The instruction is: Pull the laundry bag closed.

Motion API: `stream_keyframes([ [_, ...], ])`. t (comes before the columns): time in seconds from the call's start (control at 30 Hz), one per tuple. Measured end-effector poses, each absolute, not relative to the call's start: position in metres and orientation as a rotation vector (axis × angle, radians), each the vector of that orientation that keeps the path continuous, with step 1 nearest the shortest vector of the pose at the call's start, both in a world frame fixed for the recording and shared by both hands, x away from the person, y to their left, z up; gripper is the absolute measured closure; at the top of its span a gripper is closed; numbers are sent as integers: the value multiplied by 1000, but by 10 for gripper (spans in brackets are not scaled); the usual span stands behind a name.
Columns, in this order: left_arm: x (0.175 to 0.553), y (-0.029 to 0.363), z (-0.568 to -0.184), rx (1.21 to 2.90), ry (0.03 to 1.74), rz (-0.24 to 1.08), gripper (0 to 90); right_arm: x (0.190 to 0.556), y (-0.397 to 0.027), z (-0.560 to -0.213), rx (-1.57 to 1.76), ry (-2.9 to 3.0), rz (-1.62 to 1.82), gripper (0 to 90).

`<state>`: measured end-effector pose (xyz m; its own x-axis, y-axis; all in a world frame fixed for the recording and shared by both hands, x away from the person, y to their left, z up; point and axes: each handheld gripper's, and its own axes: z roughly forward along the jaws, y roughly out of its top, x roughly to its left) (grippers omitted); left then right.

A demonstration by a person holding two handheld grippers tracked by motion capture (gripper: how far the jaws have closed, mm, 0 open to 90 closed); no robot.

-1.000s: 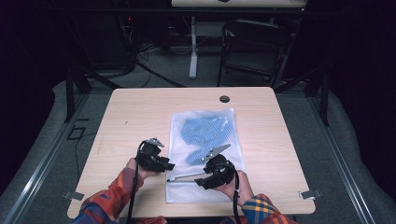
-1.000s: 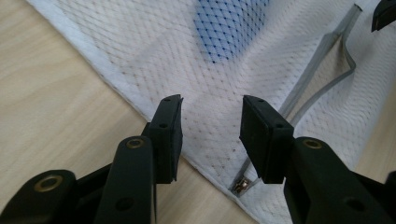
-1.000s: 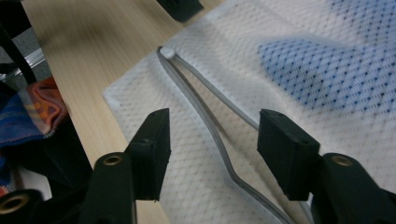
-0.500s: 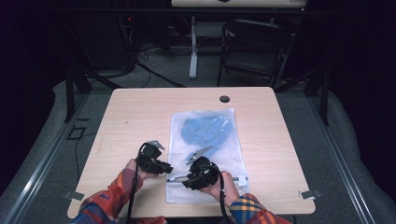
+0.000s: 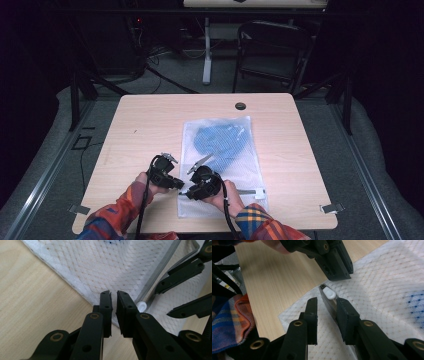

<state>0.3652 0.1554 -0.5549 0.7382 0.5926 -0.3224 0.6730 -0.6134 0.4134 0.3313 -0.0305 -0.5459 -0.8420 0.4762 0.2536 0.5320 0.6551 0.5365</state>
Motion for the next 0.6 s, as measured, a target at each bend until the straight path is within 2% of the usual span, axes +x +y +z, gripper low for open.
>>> stream_keyframes([
  [0.2, 367, 154, -559, 2432, 982, -212, 892, 336, -24, -555, -855, -2758, -927, 718],
  [0.6, 367, 152, -560, 2435, 981, -216, 900, 339, -18, -560, -846, -2759, -920, 755],
])
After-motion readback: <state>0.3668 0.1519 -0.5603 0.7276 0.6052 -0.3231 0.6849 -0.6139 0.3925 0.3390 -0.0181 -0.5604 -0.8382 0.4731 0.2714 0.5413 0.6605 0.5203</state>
